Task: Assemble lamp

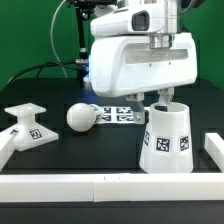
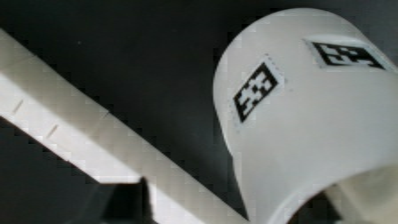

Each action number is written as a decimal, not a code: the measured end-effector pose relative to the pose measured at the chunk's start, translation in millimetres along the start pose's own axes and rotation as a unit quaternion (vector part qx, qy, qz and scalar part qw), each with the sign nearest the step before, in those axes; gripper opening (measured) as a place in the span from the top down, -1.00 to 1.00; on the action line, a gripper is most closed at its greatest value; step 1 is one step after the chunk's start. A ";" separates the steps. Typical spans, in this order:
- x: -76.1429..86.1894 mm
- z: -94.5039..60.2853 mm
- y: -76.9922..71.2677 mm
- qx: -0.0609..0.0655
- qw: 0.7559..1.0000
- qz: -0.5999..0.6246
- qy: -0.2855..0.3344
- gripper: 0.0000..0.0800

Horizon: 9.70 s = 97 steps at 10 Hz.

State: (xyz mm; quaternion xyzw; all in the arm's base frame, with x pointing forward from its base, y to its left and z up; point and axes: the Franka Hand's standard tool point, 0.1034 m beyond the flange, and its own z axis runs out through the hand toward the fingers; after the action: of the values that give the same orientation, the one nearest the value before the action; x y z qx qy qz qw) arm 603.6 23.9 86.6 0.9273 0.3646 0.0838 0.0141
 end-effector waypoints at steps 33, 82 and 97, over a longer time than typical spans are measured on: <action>-55.6 -24.5 -192.5 -0.010 0.997 -0.064 0.045 0.42; -267.6 -2.2 50.4 0.037 0.996 0.055 -0.059 -0.75; -45.4 -16.4 29.9 0.066 0.936 0.338 -0.074 -0.33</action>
Offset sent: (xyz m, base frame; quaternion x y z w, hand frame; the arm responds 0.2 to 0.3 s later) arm 0.0000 0.0000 0.0000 0.0000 0.0000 0.0000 1.0000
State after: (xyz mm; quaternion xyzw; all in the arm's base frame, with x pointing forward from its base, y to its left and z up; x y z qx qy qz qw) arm 588.4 -29.4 98.7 0.9982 0.0322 -0.0095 -0.0492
